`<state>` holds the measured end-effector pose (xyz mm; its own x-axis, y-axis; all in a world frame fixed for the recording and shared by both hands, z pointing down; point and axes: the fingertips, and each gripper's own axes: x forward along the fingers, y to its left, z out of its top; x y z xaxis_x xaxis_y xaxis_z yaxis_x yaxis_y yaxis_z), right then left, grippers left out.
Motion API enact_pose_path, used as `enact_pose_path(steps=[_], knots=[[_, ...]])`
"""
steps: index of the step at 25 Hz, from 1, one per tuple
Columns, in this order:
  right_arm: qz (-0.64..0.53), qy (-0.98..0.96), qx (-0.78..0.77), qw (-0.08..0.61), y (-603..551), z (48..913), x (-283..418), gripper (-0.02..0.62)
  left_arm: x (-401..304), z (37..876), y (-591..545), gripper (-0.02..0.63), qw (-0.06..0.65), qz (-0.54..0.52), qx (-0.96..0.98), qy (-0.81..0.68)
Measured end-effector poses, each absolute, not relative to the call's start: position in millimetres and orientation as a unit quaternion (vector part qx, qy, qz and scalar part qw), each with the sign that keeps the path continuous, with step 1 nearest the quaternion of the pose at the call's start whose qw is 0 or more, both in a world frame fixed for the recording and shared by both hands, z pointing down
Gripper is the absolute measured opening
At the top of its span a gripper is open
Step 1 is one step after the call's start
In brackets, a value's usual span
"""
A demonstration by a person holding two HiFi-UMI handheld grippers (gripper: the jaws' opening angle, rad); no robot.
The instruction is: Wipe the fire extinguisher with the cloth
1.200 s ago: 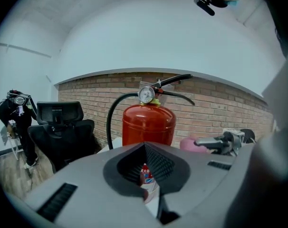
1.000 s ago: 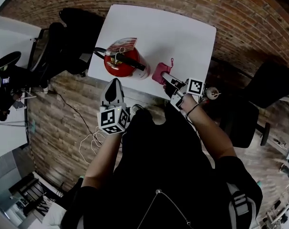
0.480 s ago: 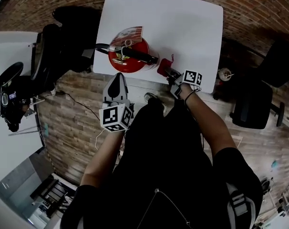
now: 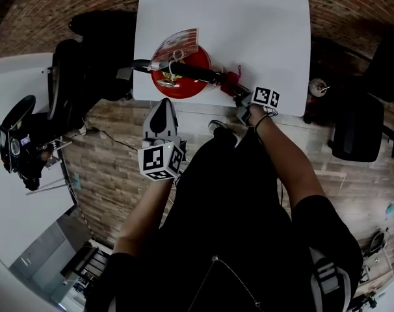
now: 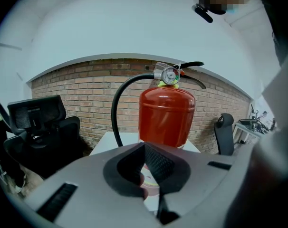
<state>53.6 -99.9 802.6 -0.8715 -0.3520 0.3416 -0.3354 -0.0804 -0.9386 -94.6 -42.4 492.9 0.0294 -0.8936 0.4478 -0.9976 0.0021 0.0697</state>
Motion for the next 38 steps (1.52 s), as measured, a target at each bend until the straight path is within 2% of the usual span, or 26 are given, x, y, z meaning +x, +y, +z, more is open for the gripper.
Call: enact_pose_path(steps=[10, 38], knots=[[-0.708, 0.663, -0.239, 0.031, -100, 797, 45, 0.101, -96, 496, -37, 0.031, 0.191, 0.138, 0.696, -0.678], [-0.701, 0.679, -0.213, 0.047, -100, 726, 44, 0.101, -81, 481, -40, 0.029, 0.188, 0.112, 0.69, -0.69]])
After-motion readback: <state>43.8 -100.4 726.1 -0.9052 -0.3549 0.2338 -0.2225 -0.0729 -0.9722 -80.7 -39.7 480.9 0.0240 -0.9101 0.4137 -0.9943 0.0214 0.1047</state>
